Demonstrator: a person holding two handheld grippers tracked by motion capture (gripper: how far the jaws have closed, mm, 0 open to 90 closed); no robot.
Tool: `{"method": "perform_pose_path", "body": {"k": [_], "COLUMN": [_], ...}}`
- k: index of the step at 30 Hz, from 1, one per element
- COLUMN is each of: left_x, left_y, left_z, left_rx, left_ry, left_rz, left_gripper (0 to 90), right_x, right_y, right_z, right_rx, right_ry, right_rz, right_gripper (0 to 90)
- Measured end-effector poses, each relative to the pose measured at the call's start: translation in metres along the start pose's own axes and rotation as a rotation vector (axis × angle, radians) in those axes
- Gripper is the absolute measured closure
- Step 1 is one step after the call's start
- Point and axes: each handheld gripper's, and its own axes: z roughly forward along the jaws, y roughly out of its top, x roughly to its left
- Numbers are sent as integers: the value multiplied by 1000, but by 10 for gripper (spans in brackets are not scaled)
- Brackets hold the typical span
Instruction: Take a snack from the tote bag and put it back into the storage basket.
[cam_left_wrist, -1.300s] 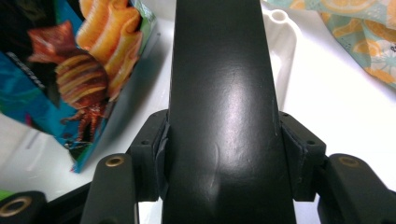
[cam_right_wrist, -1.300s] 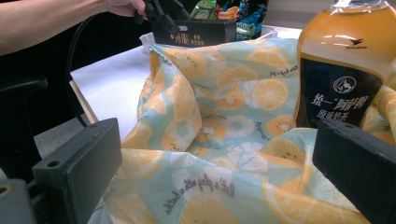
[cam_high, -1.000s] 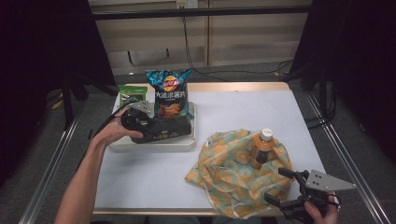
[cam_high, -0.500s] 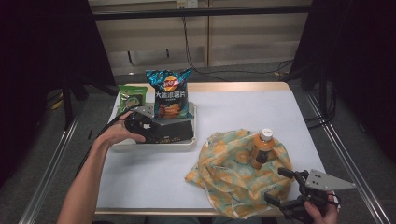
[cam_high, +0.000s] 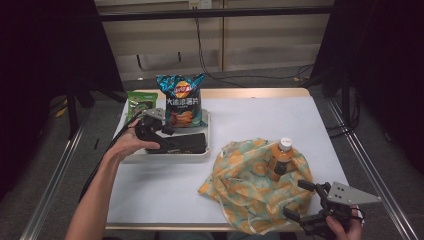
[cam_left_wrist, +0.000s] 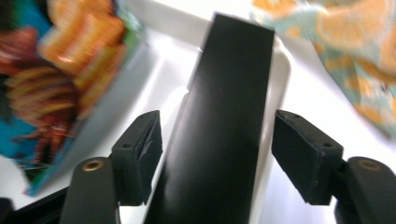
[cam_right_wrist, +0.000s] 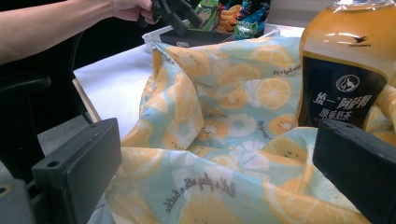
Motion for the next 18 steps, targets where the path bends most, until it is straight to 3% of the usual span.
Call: {"method": "perform_pose_path", "body": {"k": [2, 4, 7, 11, 13, 18], "left_x": [-2, -5, -13, -21, -26, -36], "left_y": [-1, -2, -3, -5, -5, -17], "left_z": [-5, -10, -15, -19, -20, -18], "left_rx": [-43, -63, -88, -129, -124, -85], "left_ry": [13, 24, 42, 27, 16, 23], "left_rz": [-31, -33, -31, -53, -50, -72], "left_gripper": [348, 404, 534, 762, 853, 895], "right_x": [0, 0, 0, 0, 0, 0], "right_y": [0, 0, 0, 0, 0, 0], "right_z": [0, -1, 0, 0, -1, -2], "right_rx": [0, -1, 0, -2, -3, -5], "right_ry": [1, 2, 4, 2, 2, 3], "right_rz": [-2, 0, -1, 0, -1, 3], "right_gripper": [6, 6, 6, 6, 6, 6]}}
